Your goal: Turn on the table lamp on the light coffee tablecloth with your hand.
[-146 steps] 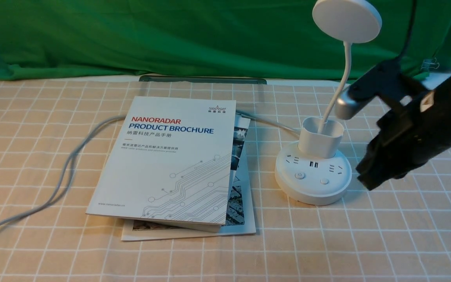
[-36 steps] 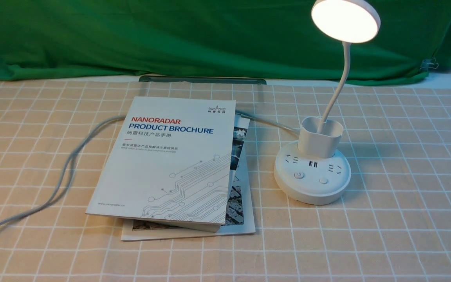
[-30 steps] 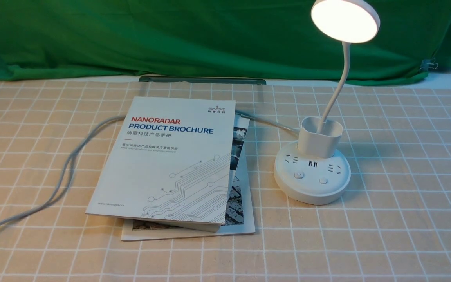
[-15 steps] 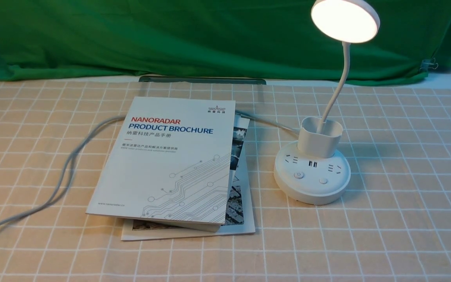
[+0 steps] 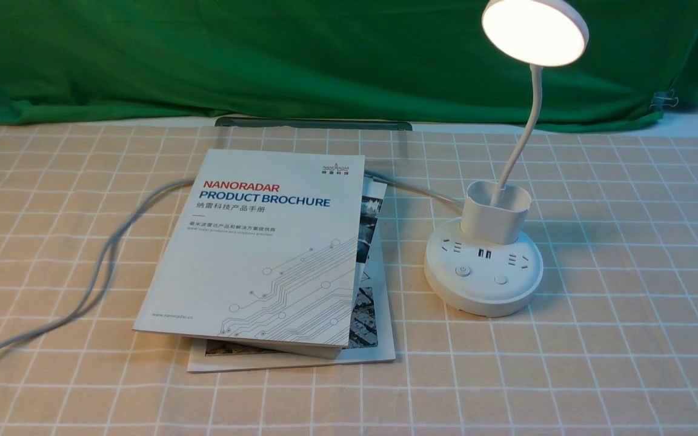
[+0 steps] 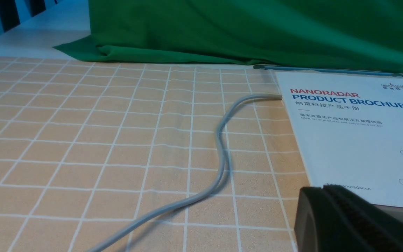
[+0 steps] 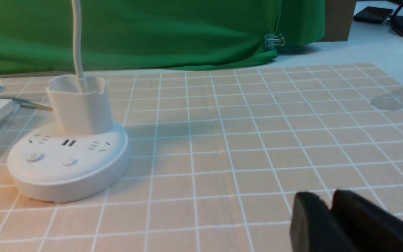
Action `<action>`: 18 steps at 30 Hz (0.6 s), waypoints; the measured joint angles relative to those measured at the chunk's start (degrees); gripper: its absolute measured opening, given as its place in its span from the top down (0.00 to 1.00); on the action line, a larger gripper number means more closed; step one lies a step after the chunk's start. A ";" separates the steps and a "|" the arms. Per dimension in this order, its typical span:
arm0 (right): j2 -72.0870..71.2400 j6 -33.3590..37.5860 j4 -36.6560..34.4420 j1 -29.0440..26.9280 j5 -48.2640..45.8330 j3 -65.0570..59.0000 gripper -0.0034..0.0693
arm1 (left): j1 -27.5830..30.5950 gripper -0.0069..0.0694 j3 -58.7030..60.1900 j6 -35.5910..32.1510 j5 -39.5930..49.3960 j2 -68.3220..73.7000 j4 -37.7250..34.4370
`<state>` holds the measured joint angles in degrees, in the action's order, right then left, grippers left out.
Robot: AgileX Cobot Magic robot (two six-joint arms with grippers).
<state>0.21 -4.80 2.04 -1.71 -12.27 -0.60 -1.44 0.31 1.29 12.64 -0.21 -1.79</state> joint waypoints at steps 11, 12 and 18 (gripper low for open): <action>0.00 0.00 0.00 0.00 0.00 0.00 0.72 | 0.00 0.88 0.00 0.00 0.00 0.00 0.00; 0.00 0.00 0.00 0.00 0.00 0.00 0.72 | 0.00 0.88 0.00 0.00 0.00 0.00 0.00; 0.00 -0.07 0.00 0.00 0.00 0.00 0.70 | 0.00 0.88 0.00 0.00 0.00 0.00 0.00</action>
<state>0.21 -4.87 2.04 -1.71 -12.27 -0.60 -1.44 0.31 1.29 12.64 -0.21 -1.79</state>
